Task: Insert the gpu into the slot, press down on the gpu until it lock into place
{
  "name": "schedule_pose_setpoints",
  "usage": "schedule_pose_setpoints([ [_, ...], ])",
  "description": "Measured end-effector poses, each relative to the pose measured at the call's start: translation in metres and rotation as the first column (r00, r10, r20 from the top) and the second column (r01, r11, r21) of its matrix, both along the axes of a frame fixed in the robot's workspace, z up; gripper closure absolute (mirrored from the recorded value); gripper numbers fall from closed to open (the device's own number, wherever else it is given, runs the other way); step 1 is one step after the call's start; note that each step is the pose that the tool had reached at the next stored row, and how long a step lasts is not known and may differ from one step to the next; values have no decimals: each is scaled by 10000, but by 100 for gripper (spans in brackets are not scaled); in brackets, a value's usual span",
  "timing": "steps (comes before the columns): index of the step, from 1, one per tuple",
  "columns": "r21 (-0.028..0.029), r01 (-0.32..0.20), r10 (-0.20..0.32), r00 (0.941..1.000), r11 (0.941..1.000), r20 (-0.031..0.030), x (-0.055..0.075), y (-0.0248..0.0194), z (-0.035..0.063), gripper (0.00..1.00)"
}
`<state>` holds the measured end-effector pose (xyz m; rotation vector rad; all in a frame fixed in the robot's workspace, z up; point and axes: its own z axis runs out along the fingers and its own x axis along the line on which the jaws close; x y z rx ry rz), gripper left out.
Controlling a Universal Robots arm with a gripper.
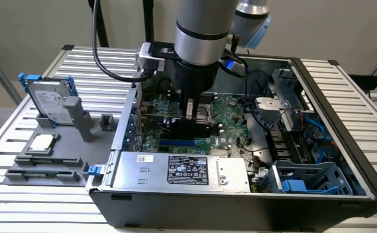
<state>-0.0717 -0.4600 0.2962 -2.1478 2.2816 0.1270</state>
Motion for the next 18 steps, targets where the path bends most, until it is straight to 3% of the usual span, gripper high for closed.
schedule_pose_setpoints([
  [18,-2,1,-1,10000,10000,-2,-19,31,-92,74],
])
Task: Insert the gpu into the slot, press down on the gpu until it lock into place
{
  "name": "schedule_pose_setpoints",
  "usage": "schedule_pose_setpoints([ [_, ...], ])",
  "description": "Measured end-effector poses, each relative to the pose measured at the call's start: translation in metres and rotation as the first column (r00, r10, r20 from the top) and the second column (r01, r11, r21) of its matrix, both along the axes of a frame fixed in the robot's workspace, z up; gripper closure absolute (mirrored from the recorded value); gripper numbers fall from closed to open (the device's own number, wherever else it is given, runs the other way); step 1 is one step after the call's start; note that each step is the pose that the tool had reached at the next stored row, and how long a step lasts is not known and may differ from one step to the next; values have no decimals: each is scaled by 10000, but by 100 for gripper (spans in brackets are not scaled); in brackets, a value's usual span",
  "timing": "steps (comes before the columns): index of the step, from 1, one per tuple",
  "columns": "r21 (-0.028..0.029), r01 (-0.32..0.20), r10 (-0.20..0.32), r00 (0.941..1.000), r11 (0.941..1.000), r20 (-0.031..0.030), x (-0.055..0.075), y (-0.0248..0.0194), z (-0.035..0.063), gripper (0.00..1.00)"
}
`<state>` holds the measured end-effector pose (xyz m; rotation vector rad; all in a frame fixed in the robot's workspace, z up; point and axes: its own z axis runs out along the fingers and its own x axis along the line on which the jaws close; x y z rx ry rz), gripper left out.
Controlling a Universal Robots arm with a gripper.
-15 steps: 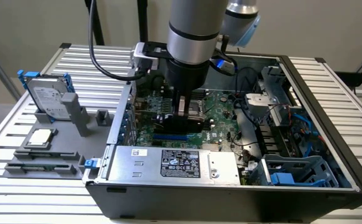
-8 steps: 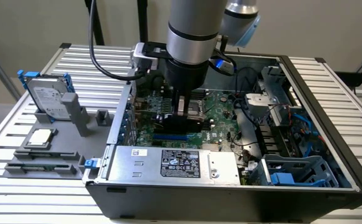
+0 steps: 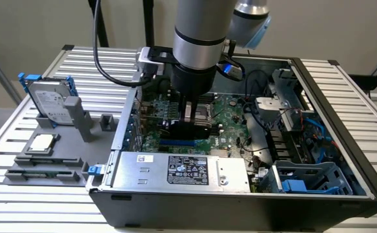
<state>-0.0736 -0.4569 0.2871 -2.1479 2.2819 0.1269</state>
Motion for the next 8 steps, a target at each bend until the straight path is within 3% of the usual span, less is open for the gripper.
schedule_pose_setpoints([
  [8,2,1,-1,10000,10000,1,-2,0,-29,74],
])
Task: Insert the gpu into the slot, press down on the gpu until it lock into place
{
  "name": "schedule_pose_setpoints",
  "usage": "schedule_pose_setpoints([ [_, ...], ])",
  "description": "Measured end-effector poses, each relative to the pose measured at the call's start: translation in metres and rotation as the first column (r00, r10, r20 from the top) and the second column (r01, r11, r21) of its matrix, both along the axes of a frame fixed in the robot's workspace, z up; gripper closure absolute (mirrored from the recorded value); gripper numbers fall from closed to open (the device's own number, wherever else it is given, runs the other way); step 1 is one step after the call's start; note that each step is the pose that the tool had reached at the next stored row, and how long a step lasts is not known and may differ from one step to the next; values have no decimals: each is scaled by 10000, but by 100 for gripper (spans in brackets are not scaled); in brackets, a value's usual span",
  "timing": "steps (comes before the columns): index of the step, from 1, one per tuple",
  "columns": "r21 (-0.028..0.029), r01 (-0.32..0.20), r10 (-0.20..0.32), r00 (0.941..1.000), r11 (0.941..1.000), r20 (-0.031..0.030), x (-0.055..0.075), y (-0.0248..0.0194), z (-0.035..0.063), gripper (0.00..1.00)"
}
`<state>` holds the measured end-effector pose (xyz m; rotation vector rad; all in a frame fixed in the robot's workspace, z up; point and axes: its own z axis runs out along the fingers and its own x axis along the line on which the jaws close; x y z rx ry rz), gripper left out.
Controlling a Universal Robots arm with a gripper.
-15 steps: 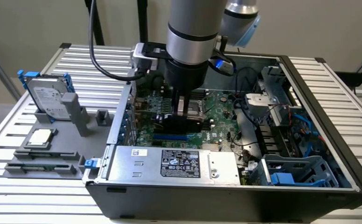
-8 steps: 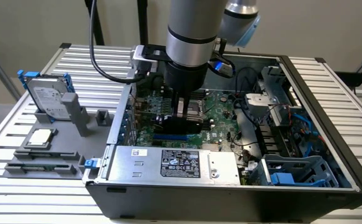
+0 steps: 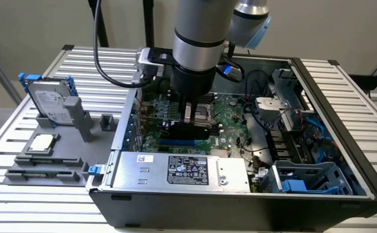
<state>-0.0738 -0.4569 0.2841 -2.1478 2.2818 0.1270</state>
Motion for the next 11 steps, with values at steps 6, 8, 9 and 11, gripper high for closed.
schedule_pose_setpoints([
  [6,0,-19,19,10000,10000,1,0,0,-56,74],
  [8,-1,-70,70,10000,10000,1,0,0,-74,74],
  [9,-4,-117,117,9999,9999,0,0,0,-81,74],
  [11,-10,-243,243,9997,9997,0,0,2,-92,74],
])
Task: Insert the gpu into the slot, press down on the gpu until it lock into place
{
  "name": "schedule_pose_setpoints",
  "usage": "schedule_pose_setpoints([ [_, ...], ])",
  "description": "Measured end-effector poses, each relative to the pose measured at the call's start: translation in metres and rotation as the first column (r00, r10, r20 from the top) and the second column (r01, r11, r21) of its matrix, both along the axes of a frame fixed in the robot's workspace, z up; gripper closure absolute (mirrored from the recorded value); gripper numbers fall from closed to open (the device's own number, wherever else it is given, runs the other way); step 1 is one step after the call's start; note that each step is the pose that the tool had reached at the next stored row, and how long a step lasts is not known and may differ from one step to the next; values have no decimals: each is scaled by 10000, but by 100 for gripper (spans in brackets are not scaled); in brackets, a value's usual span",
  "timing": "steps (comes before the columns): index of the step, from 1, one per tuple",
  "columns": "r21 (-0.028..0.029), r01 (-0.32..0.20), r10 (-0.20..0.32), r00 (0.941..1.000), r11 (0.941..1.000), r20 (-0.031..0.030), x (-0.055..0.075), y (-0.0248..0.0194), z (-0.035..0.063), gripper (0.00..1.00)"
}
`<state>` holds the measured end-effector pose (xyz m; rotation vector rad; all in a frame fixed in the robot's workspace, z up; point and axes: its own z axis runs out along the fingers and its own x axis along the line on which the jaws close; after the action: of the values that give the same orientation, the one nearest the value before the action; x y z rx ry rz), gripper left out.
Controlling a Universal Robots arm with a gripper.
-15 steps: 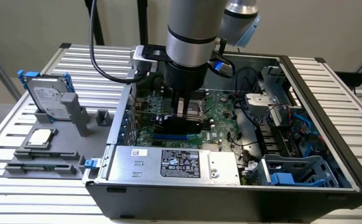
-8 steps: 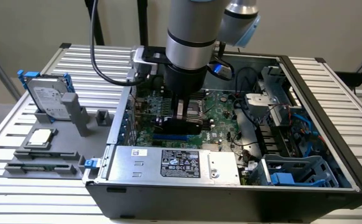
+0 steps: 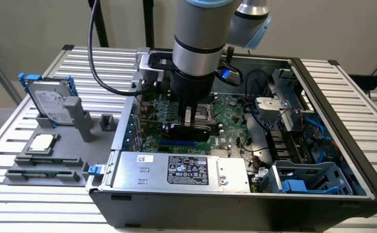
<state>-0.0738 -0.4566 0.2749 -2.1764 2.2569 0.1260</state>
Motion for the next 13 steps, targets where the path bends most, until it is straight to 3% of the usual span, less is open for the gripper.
schedule_pose_setpoints([
  [13,-3,33,-33,10000,10000,-1,0,20,-44,74],
])
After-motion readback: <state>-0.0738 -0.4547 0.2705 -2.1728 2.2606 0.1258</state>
